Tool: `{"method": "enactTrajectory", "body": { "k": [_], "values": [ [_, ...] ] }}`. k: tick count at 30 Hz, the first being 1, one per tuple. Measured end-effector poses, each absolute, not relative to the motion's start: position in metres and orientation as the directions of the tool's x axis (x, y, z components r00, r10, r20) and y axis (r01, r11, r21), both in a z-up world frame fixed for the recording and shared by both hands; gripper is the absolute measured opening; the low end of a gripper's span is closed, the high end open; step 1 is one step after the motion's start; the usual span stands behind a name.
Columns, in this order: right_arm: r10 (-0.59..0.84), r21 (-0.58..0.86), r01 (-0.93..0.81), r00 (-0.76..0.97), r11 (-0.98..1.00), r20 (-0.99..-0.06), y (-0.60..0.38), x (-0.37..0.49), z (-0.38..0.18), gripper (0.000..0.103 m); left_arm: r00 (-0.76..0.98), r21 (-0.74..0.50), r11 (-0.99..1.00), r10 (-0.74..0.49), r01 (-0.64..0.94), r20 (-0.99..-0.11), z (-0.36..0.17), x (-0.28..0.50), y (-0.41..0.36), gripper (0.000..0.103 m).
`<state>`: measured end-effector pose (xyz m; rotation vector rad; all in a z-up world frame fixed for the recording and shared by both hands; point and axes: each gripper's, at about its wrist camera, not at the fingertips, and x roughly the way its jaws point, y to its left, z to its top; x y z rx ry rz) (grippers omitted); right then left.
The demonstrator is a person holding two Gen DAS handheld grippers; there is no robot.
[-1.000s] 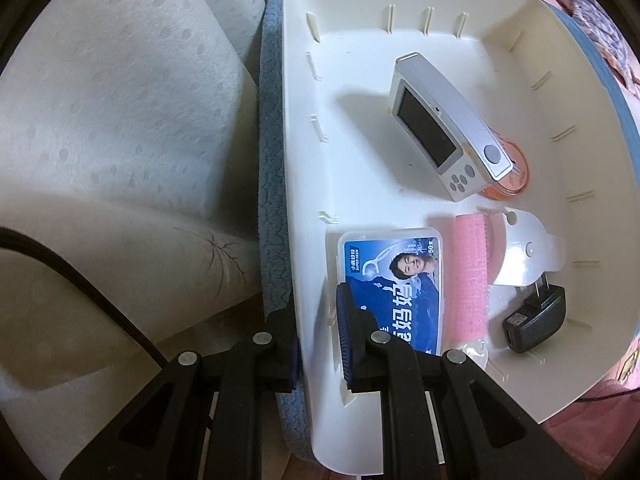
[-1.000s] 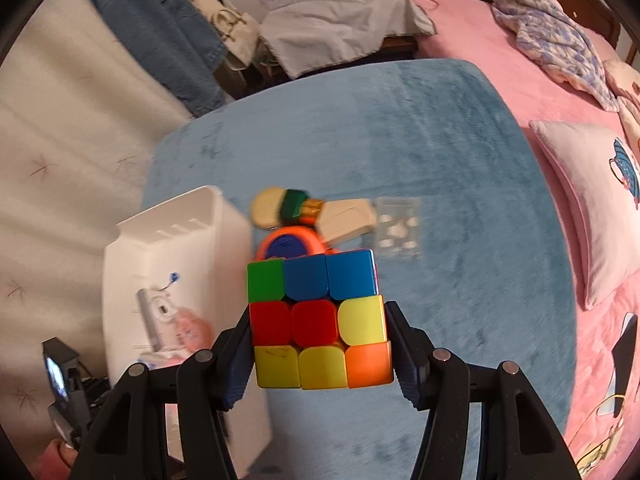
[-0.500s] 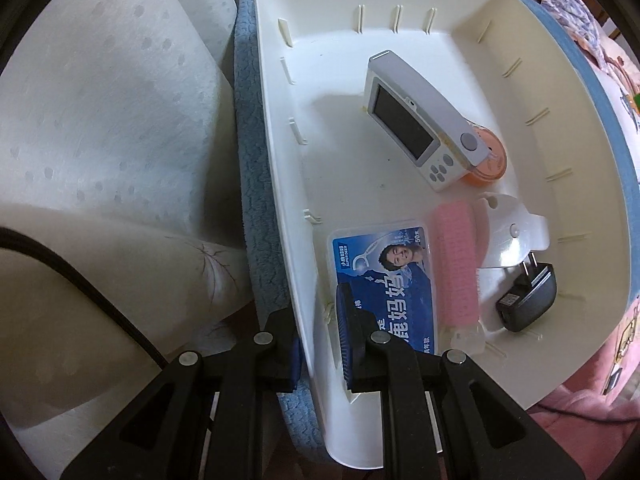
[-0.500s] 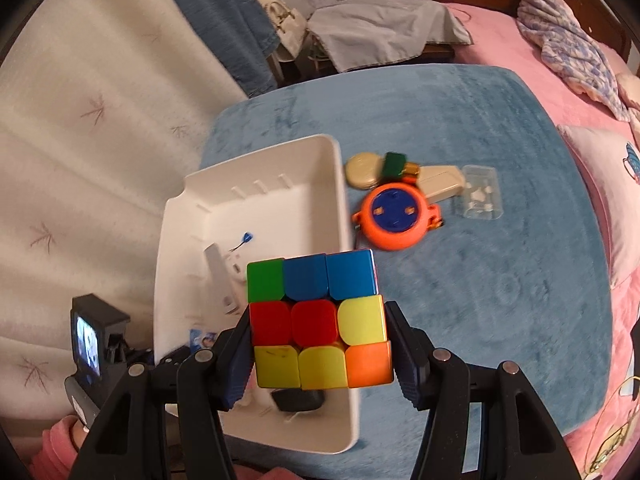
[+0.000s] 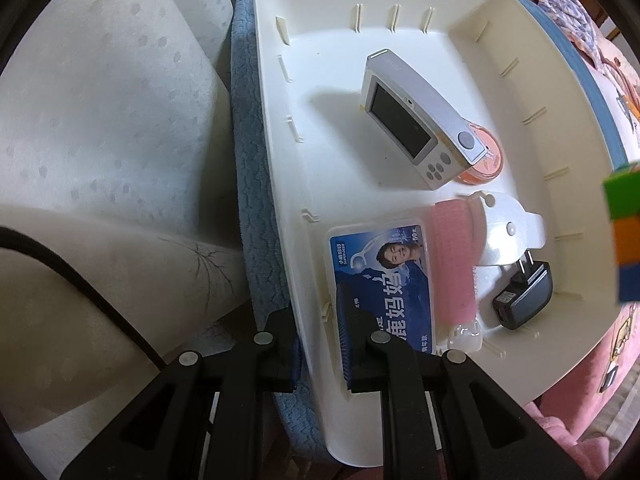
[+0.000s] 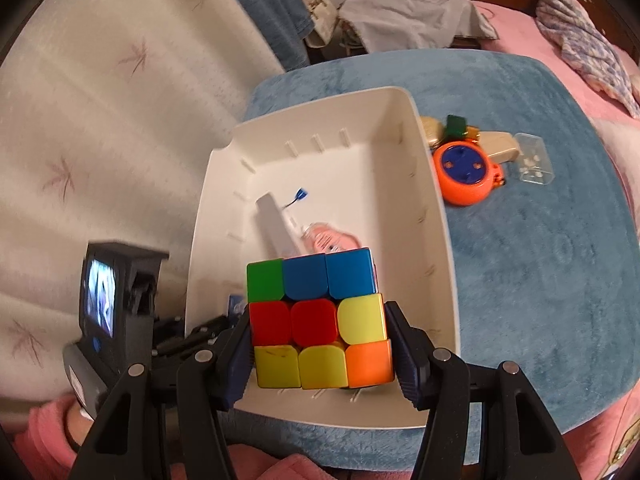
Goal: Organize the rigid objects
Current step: 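Carry the Rubik's cube into the tray corner and open the right tool, then move the right tool to the clear plastic box and grasp it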
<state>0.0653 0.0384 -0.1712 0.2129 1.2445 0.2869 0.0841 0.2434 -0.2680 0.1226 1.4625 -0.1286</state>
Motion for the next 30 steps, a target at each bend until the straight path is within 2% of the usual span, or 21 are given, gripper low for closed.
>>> {"method": "enactTrajectory", "body": {
  "k": [4,5,7,8,18,28,30],
  "values": [
    [0.336,0.319,-0.106,0.271,0.942,-0.902,0.046,0.060,-0.180,0.062,0.102,-0.012,0.990,-0.027,0.143,-0.994,-0.264,0.088,0.253,0.015],
    [0.343,0.328,-0.100,0.264,0.939,-0.902,0.045,0.059,-0.182,0.064,0.102,-0.012,0.990,-0.027,0.141,-0.994,-0.265,0.088,0.254,0.015],
    [0.353,0.341,-0.095,0.285,0.935,-0.891,0.041,0.057,-0.179,0.074,0.103,-0.015,0.991,-0.029,0.134,-0.994,-0.264,0.087,0.255,0.015],
    [0.348,0.336,-0.093,0.306,0.937,-0.886,0.039,0.056,-0.176,0.075,0.102,-0.018,0.991,-0.031,0.132,-0.994,-0.264,0.086,0.252,0.015],
    [0.263,0.248,-0.092,0.445,0.964,-0.856,-0.003,0.060,-0.161,0.077,0.117,-0.004,0.993,-0.018,0.120,-0.993,-0.263,0.087,0.256,0.015],
    [0.228,0.265,0.010,0.477,0.964,-0.849,-0.076,0.090,-0.172,0.077,0.106,-0.055,0.998,-0.054,-0.007,-0.993,-0.264,0.082,0.267,0.015],
    [0.215,0.259,0.031,0.470,0.965,-0.856,-0.093,0.101,-0.178,0.080,0.106,-0.065,0.997,-0.061,-0.035,-0.992,-0.263,0.082,0.271,0.015]
  ]
}}
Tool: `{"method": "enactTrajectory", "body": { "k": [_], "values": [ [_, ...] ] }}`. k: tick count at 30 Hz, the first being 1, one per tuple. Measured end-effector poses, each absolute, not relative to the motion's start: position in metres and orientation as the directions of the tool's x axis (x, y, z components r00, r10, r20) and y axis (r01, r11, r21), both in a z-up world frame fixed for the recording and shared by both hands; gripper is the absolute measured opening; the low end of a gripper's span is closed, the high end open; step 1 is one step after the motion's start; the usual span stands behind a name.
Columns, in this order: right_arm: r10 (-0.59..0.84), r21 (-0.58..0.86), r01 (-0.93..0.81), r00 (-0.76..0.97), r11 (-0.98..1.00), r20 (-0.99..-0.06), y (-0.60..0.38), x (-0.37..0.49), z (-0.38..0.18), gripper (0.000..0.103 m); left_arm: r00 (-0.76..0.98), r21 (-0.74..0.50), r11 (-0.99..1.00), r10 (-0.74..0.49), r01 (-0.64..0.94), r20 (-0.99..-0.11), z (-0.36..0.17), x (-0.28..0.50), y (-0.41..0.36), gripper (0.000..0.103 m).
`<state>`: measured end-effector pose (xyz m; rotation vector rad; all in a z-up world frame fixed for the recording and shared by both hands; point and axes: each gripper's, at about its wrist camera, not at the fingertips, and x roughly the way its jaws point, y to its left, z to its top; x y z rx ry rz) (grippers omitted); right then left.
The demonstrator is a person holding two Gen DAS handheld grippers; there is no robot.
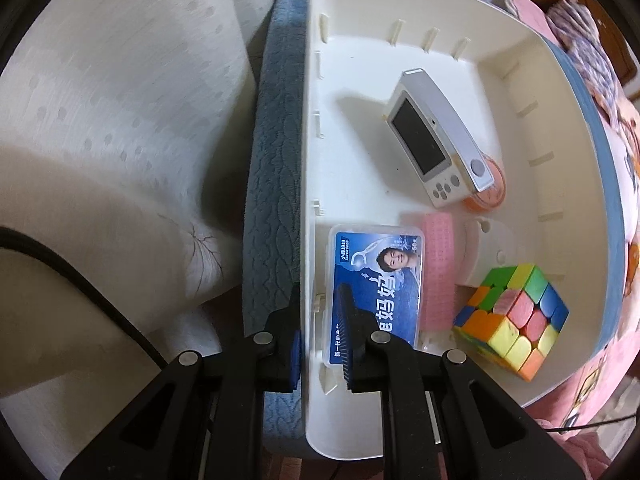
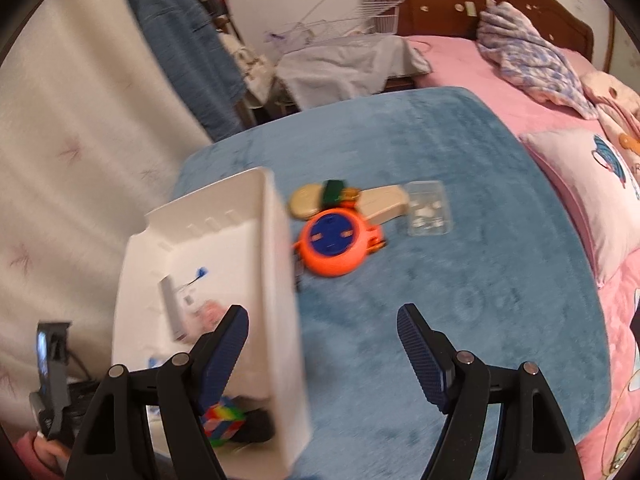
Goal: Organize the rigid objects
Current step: 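Move the right tool to the clear plastic box and grasp it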
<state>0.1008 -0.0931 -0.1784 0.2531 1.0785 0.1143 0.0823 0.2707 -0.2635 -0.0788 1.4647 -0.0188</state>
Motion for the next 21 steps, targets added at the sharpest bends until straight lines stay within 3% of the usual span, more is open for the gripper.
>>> {"method": "enactTrajectory", "body": {
  "k": [10,21],
  "values": [
    [0.212,0.282,0.113,0.419,0.953,-0.883,-0.159,0.158,-0.226,0.080,0.133,-0.085,0.986,-0.065,-0.145,-0.989,-0.261,0.078,0.290,0.015],
    [0.202,0.270,0.144,0.364,0.952,-0.909,-0.191,0.215,-0.287,0.080,0.121,0.000,0.981,0.023,-0.192,-0.992,-0.251,0.078,0.279,0.015]
  ]
}}
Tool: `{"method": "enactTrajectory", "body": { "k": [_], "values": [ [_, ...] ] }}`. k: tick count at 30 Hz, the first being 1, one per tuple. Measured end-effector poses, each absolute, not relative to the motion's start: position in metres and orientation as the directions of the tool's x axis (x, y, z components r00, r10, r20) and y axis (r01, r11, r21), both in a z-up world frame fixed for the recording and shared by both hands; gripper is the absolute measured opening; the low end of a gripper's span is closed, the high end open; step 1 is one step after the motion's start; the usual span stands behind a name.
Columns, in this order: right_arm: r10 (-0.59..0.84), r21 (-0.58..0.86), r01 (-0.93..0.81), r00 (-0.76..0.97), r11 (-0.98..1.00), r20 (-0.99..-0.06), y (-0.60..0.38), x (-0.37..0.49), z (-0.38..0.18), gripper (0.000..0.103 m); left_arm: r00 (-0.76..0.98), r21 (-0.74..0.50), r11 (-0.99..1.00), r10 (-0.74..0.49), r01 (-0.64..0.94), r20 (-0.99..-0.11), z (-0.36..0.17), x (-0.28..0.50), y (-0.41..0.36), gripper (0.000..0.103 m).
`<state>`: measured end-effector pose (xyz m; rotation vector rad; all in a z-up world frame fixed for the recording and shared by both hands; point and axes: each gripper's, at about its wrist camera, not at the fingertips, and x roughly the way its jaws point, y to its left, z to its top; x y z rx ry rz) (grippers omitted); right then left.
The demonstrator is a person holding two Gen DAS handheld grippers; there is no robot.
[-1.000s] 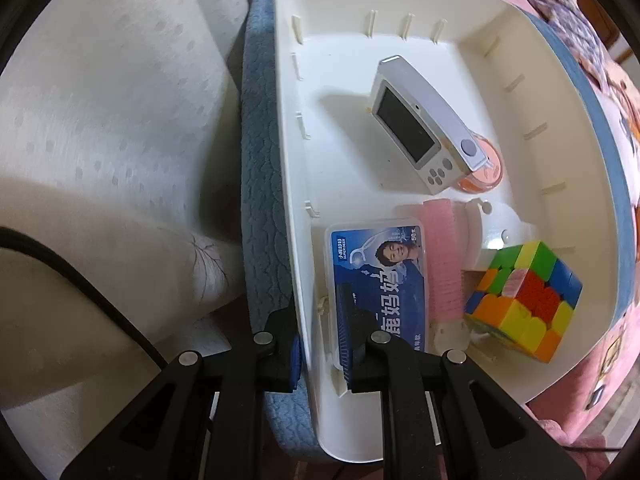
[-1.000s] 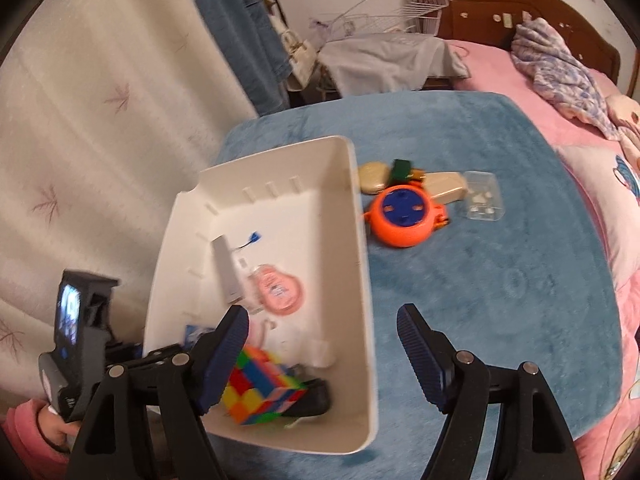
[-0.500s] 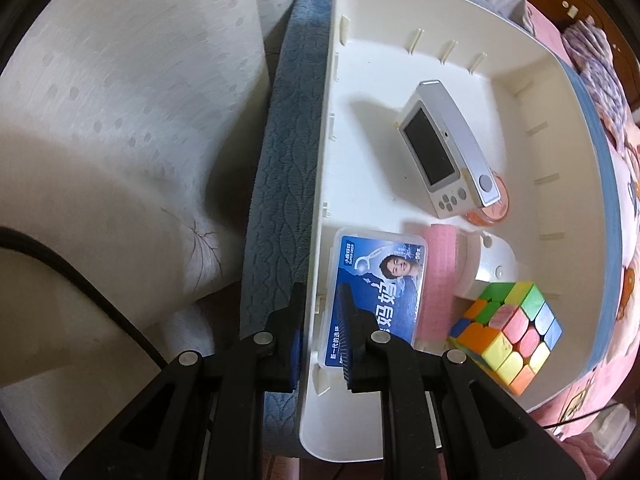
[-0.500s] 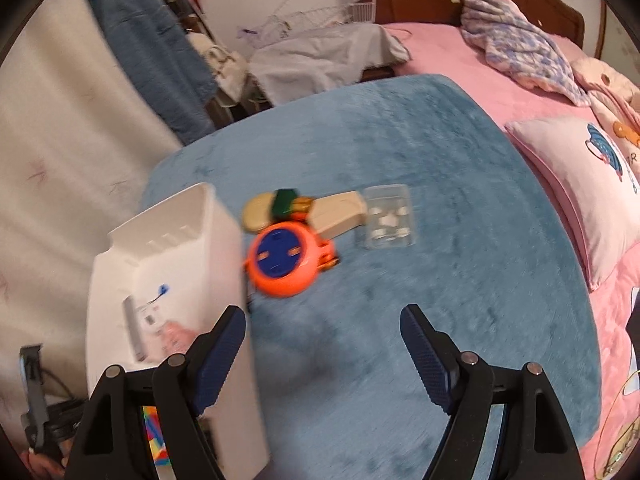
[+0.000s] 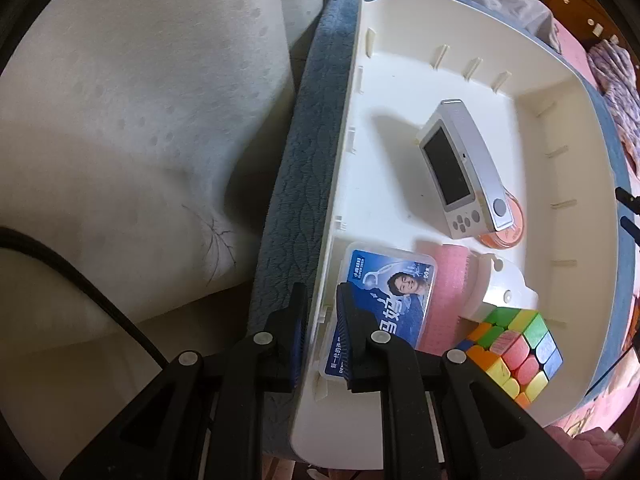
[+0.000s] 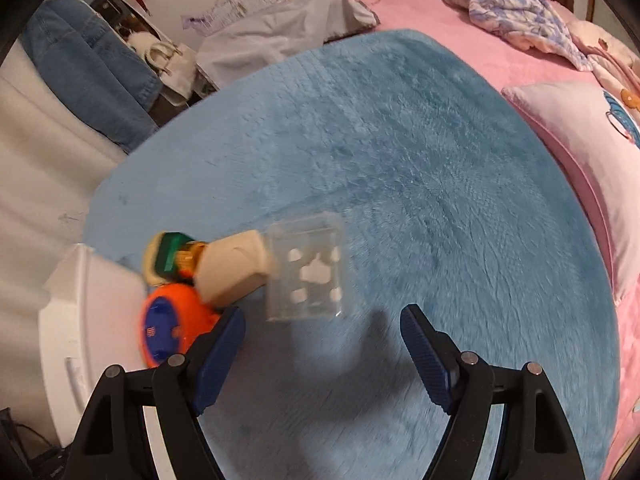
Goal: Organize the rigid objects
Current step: 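Move the right tool to the clear plastic box and grasp it, then carry the clear plastic box into the tray and open the right tool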
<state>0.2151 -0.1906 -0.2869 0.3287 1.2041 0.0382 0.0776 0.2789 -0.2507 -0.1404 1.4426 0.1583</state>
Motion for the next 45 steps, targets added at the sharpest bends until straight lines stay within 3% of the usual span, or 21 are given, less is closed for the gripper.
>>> {"method": "enactTrajectory", "body": {
  "k": [17,23,45],
  "values": [
    [0.093,0.067,-0.077,0.408,0.995,-0.908,-0.163,0.240,-0.310,0.077,0.095,0.067,0.964,0.095,-0.259,-0.991,-0.258,0.082,0.271,0.015],
    [0.099,0.038,-0.144,0.441,0.989,-0.892,-0.156,0.241,-0.307,0.058,0.096,0.070,0.963,0.098,-0.259,-0.991,-0.260,0.085,0.269,0.015],
    [0.045,0.041,-0.028,0.188,0.999,-0.981,-0.143,0.179,-0.308,0.053,0.098,0.059,0.988,0.073,-0.141,-0.992,-0.267,0.090,0.250,0.015]
  ]
}}
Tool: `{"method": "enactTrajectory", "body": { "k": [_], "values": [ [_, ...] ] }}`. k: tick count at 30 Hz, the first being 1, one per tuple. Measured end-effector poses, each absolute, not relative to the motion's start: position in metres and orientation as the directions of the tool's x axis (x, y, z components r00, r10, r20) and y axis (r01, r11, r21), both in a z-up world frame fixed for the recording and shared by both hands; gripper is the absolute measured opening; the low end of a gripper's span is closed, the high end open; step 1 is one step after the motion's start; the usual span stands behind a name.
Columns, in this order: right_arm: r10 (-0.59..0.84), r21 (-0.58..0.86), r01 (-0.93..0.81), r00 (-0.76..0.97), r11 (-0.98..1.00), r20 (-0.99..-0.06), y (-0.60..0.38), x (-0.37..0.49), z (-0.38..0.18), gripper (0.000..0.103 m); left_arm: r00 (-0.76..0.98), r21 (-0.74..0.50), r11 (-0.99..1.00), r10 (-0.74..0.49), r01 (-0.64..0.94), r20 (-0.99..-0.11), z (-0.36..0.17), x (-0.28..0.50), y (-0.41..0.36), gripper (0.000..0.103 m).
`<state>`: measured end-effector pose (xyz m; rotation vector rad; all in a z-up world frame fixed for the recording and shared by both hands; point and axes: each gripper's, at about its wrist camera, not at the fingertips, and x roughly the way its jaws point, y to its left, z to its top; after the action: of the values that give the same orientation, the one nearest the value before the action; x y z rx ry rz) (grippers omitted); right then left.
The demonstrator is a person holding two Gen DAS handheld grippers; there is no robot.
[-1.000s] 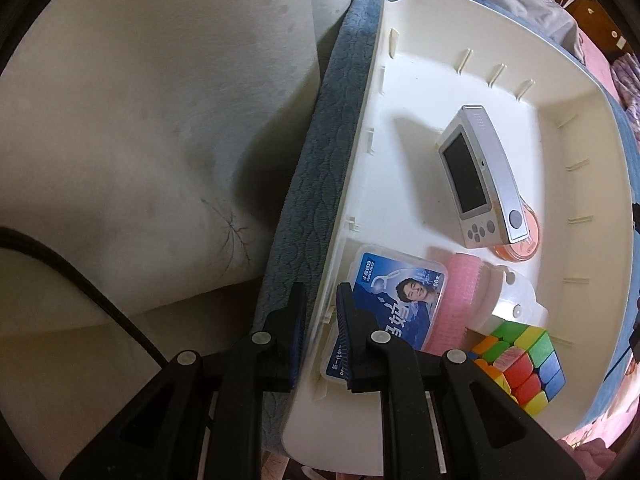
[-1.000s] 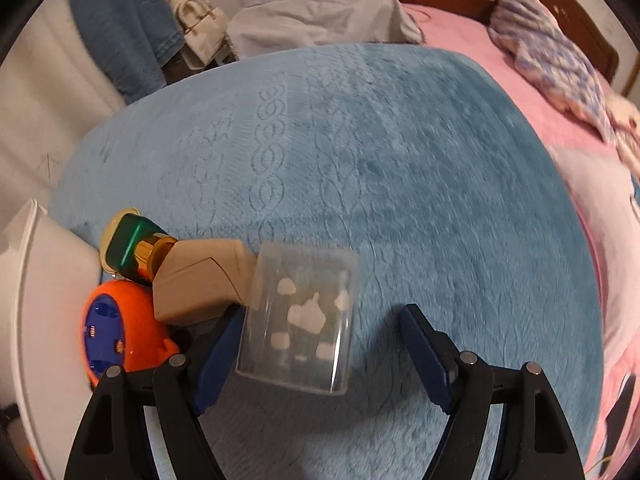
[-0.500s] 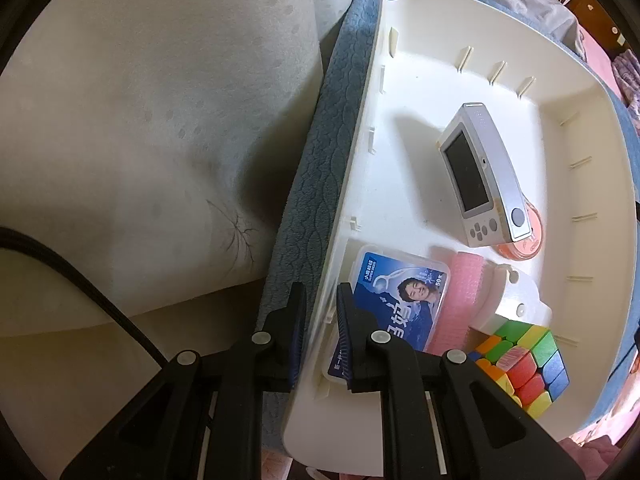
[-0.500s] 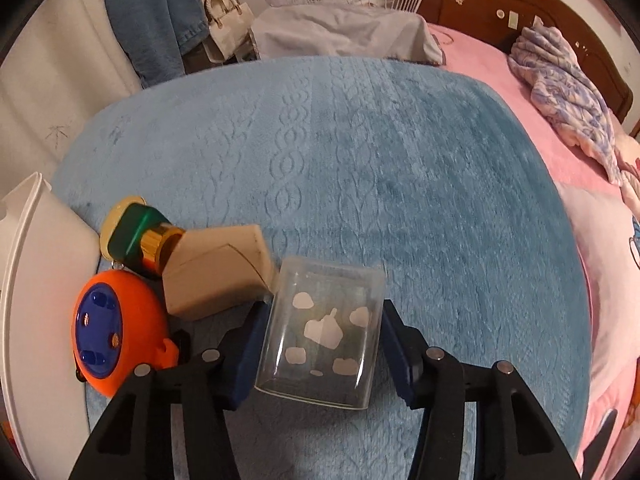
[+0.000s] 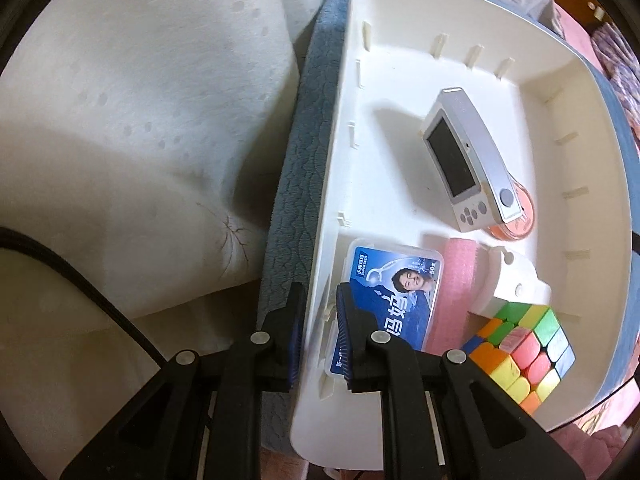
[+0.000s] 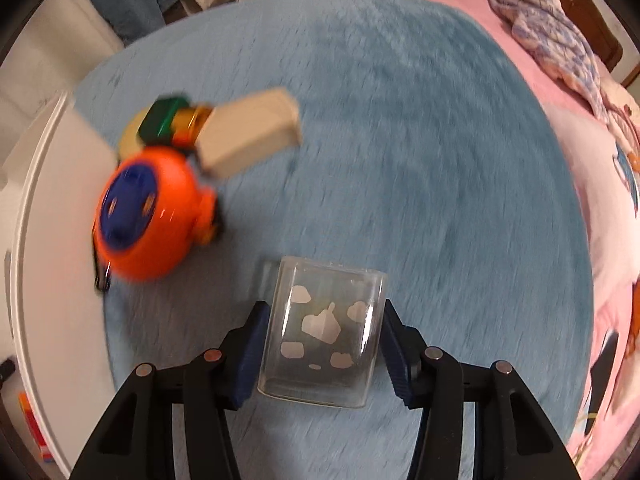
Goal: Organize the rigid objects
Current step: 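Carry the clear plastic box into the tray and open the right tool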
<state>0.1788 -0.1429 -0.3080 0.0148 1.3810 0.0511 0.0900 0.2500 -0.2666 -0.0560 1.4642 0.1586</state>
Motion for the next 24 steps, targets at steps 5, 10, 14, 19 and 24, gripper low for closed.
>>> {"method": "enactTrajectory", "body": {
  "k": [5,10,14,19,24],
  "values": [
    [0.053,0.054,0.001,0.118,0.999,-0.992,-0.128,0.145,-0.309,0.053,0.101,0.042,0.997,0.049,-0.068,-0.994,-0.267,0.090,0.242,0.015],
    [0.116,0.121,0.078,0.067,0.990,-0.991,-0.119,0.118,-0.309,0.053,0.099,0.015,1.000,0.017,-0.027,-0.995,-0.269,0.090,0.248,0.015],
    [0.138,0.145,0.130,0.062,0.981,-0.988,-0.109,0.096,-0.302,0.053,0.094,0.003,1.000,0.002,0.016,-0.996,-0.269,0.091,0.247,0.015],
    [0.139,0.159,0.162,0.129,0.974,-0.982,-0.095,0.078,-0.276,0.053,0.098,0.005,0.998,-0.002,0.069,-0.995,-0.269,0.089,0.240,0.015],
    [0.110,0.154,0.171,0.238,0.973,-0.965,-0.079,0.064,-0.241,0.053,0.110,0.026,0.990,0.011,0.139,-0.994,-0.268,0.081,0.238,0.015]
  ]
}}
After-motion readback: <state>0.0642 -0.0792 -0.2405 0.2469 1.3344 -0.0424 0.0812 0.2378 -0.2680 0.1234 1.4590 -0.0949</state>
